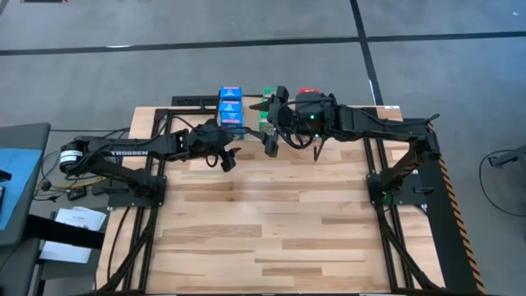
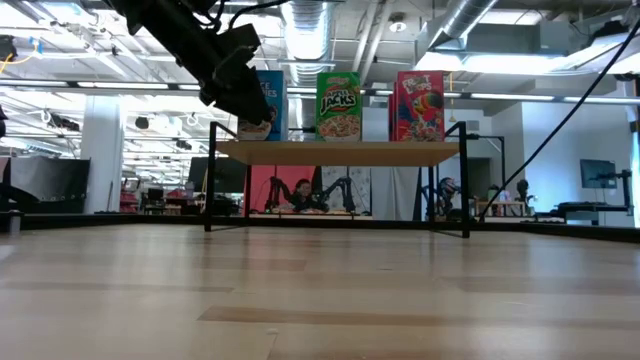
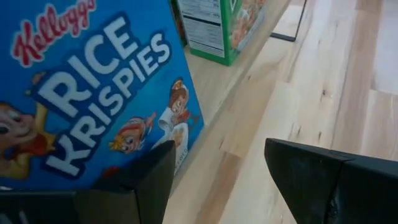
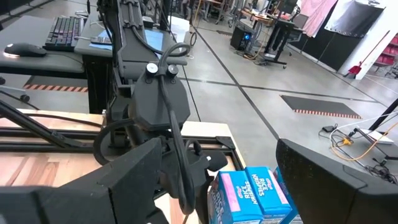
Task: Stack cereal on shelf
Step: Put the blue cereal box on the shelf aligned with the other blue cereal boxes
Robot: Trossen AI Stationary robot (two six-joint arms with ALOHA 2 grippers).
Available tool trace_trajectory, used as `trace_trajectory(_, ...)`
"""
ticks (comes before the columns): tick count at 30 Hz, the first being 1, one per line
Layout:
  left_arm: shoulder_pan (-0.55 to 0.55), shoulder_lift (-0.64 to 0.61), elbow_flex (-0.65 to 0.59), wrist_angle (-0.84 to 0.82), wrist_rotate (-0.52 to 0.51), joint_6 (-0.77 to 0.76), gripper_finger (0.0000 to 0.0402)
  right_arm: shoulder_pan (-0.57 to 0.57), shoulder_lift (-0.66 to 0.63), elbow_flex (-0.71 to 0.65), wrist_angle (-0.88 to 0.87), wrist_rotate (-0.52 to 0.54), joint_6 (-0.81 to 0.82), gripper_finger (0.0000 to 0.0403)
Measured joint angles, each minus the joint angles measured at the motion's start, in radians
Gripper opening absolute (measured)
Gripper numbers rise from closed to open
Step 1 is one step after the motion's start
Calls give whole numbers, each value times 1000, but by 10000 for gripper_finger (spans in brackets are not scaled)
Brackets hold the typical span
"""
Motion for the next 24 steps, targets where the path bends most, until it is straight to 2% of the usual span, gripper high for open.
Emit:
trace_trajectory(9,0,0,0,-48,-24,-78,238,0,0,0,-37,0,0,340)
trace_trajectory(17,-24,-8,8,-57,-9,-84,238,0,0,0,-56,0,0,340)
trace_trajectory(20,-54,-20,29,-60,-47,-77,238,0,0,0,-57,0,0,340)
trace_trajectory(24,-92,-57,58,-91,-158,-22,238,-7,0,0,-67,0,42,340)
